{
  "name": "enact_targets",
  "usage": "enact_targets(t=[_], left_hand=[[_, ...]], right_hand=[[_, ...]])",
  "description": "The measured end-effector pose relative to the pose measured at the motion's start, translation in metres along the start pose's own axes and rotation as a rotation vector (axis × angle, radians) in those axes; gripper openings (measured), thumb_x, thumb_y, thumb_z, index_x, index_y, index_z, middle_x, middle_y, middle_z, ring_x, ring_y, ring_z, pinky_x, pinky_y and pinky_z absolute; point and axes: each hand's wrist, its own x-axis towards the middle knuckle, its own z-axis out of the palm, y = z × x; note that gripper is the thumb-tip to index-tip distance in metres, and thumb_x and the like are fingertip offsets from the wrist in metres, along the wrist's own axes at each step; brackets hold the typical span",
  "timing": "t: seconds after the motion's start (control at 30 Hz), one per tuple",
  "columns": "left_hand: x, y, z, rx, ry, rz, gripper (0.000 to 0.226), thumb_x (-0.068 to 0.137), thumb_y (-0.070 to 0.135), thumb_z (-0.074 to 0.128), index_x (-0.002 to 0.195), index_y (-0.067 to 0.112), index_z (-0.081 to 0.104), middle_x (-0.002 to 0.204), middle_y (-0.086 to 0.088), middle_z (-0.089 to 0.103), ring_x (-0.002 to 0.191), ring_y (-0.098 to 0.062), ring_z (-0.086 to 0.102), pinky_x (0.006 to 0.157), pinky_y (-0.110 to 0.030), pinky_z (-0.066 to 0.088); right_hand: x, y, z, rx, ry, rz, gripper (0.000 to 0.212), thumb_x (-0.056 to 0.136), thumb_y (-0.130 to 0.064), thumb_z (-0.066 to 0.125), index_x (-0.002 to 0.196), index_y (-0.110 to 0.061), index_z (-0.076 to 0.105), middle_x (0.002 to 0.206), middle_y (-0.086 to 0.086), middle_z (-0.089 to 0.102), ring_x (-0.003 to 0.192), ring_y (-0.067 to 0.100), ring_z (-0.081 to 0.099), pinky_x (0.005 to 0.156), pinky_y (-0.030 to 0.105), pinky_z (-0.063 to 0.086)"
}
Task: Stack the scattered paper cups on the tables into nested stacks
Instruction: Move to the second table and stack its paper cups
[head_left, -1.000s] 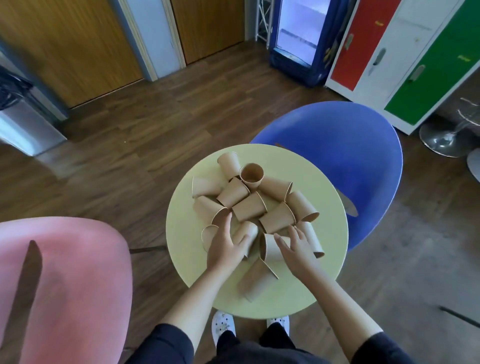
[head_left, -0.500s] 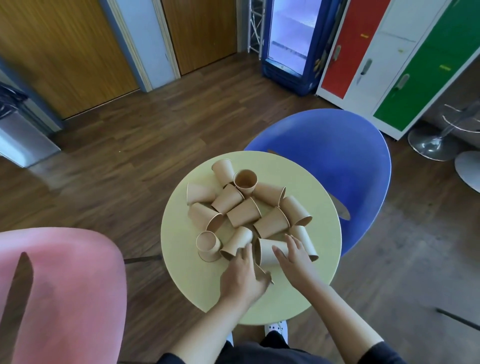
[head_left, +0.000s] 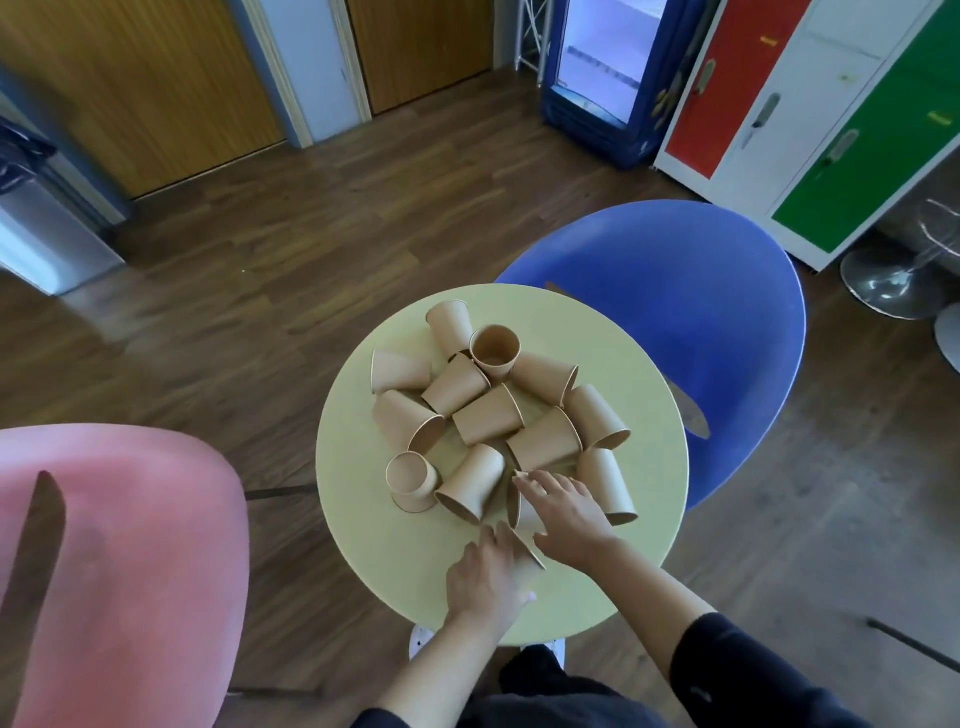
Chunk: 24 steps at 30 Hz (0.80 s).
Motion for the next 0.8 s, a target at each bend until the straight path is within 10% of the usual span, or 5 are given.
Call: enact_targets(t=[0.3,0.47,0.8], left_hand=[[-0.006,-0.022,0.007,-0.073,0.005,0.026,0.078,0.085,0.038,0.061,0.149,0.021,0.019,0.129,-0.003,0.046,0.114,-0.025,0.055,0.087,-0.037,0.050],[-0.017,-0.043,0.014,-0.235,0.034,0.054,0.096,0.075,0.040,0.064,0.153,0.029,0.009,0.131,0.003,0.039,0.105,-0.021,0.060,0.083,-0.030,0.051],[0.000,-0.043,0.026,-0.513,0.119,0.058,0.084,0.069,0.031,0.075,0.141,0.031,0.032,0.130,0.009,0.041,0.115,-0.013,0.056,0.091,-0.020,0.046]], right_hand=[[0.011,0.006,0.017,-0.136,0.002,-0.039,0.093,0.037,-0.017,0.089,0.125,-0.018,0.057,0.113,0.007,0.063,0.094,0.027,0.065,0.073,0.040,0.055],[0.009,0.006,0.020,-0.161,0.072,-0.110,0.084,0.045,-0.015,0.085,0.123,-0.018,0.055,0.108,0.006,0.064,0.087,0.026,0.066,0.064,0.039,0.054],[-0.017,0.010,-0.004,0.240,0.280,-0.001,0.074,0.084,-0.037,0.066,0.146,-0.018,0.029,0.138,0.003,0.045,0.124,0.024,0.046,0.098,0.031,0.040]])
